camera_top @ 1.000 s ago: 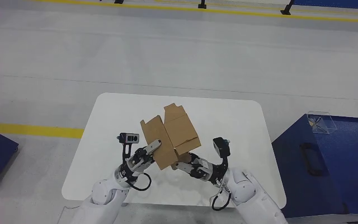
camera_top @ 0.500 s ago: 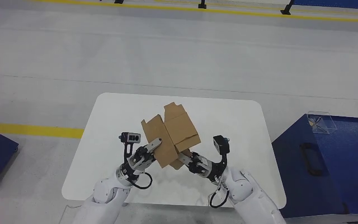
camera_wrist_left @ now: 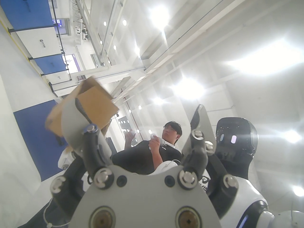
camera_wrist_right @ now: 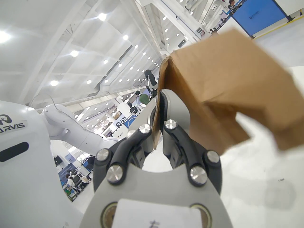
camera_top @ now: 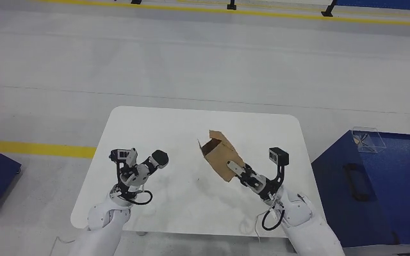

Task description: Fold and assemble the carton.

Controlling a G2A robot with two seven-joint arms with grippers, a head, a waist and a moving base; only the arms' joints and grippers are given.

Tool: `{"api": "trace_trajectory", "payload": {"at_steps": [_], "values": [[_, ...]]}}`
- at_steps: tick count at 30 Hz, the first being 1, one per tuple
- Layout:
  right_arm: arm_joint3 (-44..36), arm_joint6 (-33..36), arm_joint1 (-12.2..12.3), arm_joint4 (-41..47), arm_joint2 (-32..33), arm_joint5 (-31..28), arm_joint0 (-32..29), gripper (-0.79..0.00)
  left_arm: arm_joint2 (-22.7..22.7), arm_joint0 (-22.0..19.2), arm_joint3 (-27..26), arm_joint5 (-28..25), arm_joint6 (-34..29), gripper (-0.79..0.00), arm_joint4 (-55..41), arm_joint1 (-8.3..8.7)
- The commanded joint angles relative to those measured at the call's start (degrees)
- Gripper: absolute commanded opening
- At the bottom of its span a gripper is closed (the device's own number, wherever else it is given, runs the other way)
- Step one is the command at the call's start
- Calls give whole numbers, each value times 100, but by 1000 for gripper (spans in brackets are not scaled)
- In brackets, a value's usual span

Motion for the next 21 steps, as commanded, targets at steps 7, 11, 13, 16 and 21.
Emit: {"api": "trace_trajectory", "payload": {"at_steps": [7,11,13,16,21], "values": [[-17,189,29,204,32,287,-35,-785,-67,-46,58,95,-481,0,127,28],[-17,189,29,204,32,287,-35,-785,-67,-46,58,95,-481,0,127,28],[-17,189,29,204,32,287,-35,-785,-67,-46,58,95,-481,0,127,28],[-17,189,29,204,32,287,-35,-785,-67,-46,58,95,-481,0,127,28],[-18,209,29,169,20,330,-42,-785,-110,-80,41,102,-464,0,351,43]]}}
